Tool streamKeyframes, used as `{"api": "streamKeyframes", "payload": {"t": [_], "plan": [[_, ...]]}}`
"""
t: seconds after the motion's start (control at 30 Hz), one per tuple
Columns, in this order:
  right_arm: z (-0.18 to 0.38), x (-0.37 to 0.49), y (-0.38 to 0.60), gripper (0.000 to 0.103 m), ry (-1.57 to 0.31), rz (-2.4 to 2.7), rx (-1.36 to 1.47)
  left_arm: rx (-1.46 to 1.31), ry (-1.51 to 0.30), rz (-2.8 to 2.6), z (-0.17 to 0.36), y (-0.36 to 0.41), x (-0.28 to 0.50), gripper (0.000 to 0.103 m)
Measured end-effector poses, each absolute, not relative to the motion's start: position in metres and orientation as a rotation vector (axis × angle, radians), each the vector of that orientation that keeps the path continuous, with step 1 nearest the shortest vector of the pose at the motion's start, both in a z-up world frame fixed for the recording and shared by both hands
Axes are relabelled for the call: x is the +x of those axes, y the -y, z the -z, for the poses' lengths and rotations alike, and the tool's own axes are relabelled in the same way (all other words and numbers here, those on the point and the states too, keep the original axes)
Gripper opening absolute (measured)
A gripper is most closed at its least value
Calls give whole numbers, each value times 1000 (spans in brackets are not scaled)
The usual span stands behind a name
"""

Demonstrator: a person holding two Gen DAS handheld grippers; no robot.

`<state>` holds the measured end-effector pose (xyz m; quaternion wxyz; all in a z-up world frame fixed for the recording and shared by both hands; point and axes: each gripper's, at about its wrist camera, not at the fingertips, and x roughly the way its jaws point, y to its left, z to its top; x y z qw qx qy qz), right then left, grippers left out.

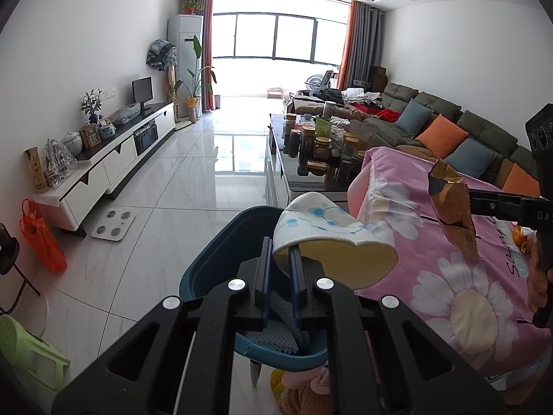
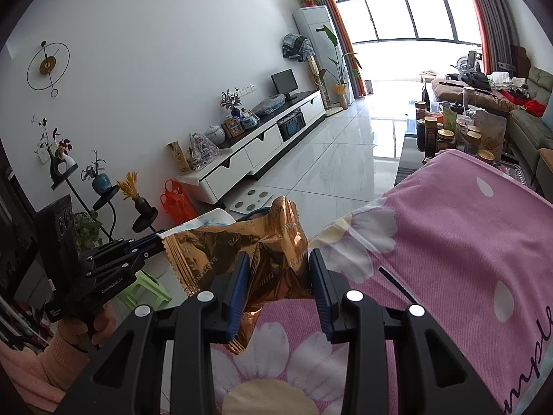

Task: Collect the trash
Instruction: 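Carry the cup and gold wrapper over the teal bin and release both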

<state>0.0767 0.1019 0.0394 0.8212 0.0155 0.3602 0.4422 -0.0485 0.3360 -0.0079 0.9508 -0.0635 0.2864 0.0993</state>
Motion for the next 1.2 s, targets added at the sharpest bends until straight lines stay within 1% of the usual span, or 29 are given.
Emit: {"api": "streamKeyframes", "payload": {"t": [0.5,0.93,1.07,1.2], "plan": [[-29,95,-155,34,-814,-950,-46,-158,-646,-258,36,-342,-17,10],[-9,111,-208,35,-889,-939,-134,-174,-697,-292,59,-351,13,10],[-3,116,-219,36,-912,-933,-150,-183,-719,-295,70,-355,25,10],[4,119,-229,40,-940,-923,-171,-188,-738,-291,79,-353,39,10]]}}
